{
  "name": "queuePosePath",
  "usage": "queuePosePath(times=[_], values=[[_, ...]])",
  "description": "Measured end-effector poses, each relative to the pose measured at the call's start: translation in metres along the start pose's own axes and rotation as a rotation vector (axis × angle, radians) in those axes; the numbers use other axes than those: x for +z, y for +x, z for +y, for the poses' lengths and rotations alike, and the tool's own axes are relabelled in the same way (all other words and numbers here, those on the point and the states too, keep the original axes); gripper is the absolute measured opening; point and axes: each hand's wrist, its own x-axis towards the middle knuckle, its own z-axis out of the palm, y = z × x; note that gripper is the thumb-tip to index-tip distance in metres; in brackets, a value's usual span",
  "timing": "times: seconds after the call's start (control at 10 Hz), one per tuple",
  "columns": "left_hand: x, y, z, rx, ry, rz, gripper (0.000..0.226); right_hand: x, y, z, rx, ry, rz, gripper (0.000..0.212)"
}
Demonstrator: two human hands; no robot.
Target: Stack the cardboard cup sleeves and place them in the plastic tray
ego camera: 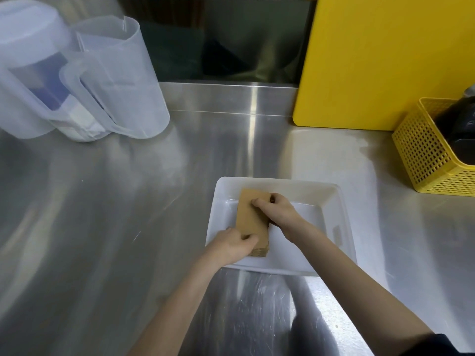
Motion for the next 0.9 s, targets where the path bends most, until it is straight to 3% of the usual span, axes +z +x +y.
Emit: queuePosePath(times=[0.2, 0.4, 0.6, 0.8, 0.9], values=[[0.0, -0.002, 0.002, -0.014, 0.069, -0.004, 0.034, 0.001, -0.003, 0.004, -0.005, -0.039, 0.021, 0.037], [-0.004, -0.009, 0.004, -0.018, 0.135, 0.041, 0.048, -0.004, -0.004, 0.005, -0.029, -0.057, 0.014, 0.053], [-0.007, -0.012, 0.012, 0.066, 0.129, 0.166, 0.053, -0.014, -0.012, 0.005, -0.048, -0.131, 0.007, 0.07], [-0.017, -0.015, 0.021, 0.214, 0.241, 0.283, 0.065, -0.033, -0.031, -0.007, -0.136, -0.451, 0.021, 0.068], [-0.032, -0.024, 0.034, 0.264, 0.336, 0.336, 0.071, -0.042, -0.052, -0.027, -0.209, -0.597, 0.114, 0.067]])
